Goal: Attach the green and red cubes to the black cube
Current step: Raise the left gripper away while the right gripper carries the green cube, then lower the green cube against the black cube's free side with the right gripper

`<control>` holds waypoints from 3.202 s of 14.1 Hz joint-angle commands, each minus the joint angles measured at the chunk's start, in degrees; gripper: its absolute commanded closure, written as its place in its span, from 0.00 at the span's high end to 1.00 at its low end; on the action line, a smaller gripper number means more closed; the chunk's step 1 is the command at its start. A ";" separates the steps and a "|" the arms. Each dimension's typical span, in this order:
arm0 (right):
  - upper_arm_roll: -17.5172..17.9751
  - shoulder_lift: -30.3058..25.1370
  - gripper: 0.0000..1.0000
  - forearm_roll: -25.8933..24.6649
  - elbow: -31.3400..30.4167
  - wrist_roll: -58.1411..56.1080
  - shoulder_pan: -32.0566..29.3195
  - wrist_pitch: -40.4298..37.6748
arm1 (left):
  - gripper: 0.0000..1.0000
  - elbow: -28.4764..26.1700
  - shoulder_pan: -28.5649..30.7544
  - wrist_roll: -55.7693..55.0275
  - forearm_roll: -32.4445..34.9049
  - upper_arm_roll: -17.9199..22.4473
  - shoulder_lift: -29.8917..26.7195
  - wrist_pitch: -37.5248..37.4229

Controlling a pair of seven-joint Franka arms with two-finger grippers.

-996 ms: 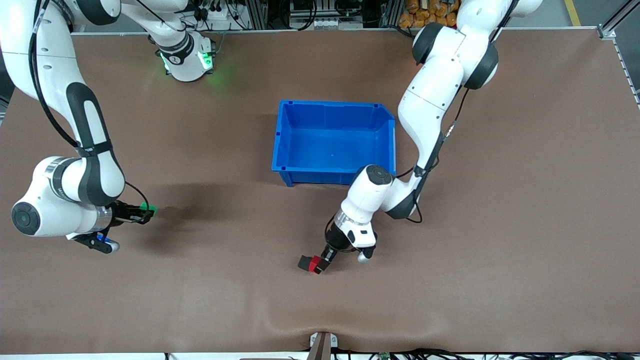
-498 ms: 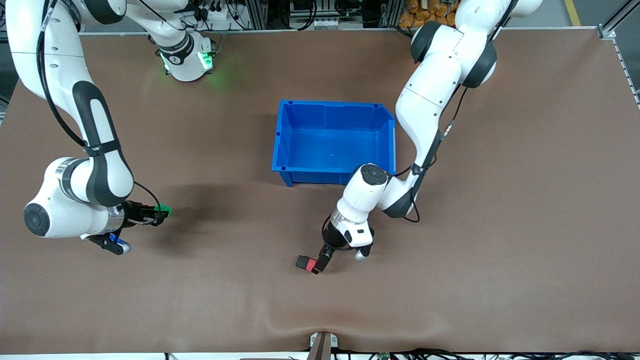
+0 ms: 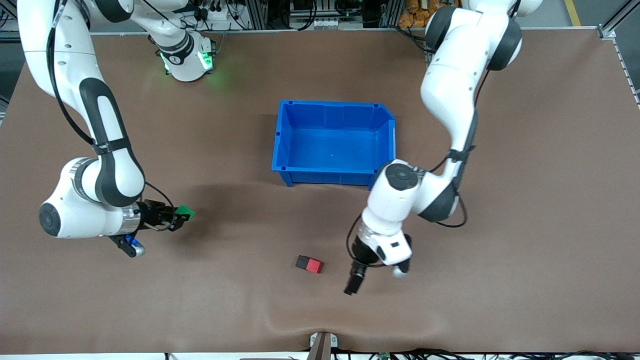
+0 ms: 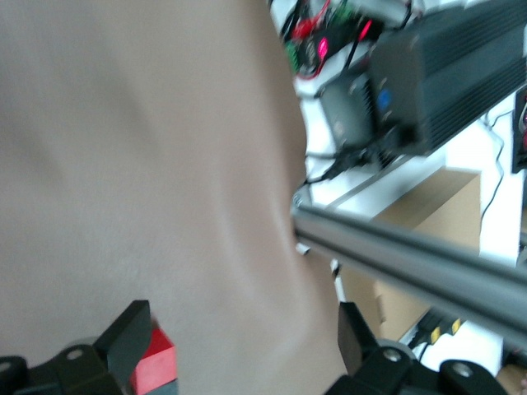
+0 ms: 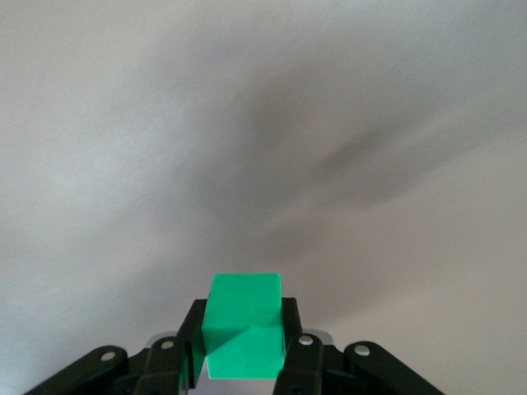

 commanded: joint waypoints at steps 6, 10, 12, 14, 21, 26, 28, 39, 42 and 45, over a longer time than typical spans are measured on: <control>-0.40 1.96 0.00 5.57 3.71 16.92 2.75 2.35 | 1.00 -1.95 8.87 11.39 0.48 -0.03 -10.51 -16.93; -0.31 4.24 0.00 7.85 4.06 31.50 6.35 12.79 | 1.00 -4.22 13.45 22.45 -0.58 -0.64 -17.53 -25.99; -0.31 5.73 0.00 8.65 4.24 39.50 8.02 17.29 | 1.00 -10.09 14.77 26.24 -0.67 -1.17 -22.54 -26.36; -0.40 7.75 0.00 8.65 7.04 48.46 9.69 19.15 | 1.00 -18.96 16.53 31.94 -0.75 -1.70 -28.95 -26.27; -0.40 13.46 0.00 8.48 13.63 69.49 13.91 27.59 | 1.00 -39.45 19.96 57.43 -3.13 -2.05 -45.57 -26.71; -0.66 16.90 0.00 7.86 19.79 84.70 16.37 27.68 | 1.00 -44.57 21.01 75.44 -3.13 -1.88 -53.84 -37.58; -0.83 18.13 0.00 7.86 21.11 89.79 17.51 28.55 | 1.00 -44.84 21.54 84.13 -3.13 -1.88 -55.95 -43.02; -2.77 23.85 0.00 6.63 26.74 95.62 22.88 31.81 | 1.00 -39.76 29.19 101.83 6.28 -10.40 -58.95 -54.74; -2.77 24.37 0.00 6.63 26.92 95.97 23.76 32.34 | 1.00 -36.49 29.63 101.93 3.92 -9.87 -58.78 -60.53; -2.86 25.16 0.00 6.63 27.00 97.11 24.55 33.57 | 1.00 -36.23 32.09 101.66 1.00 -9.87 -59.48 -61.51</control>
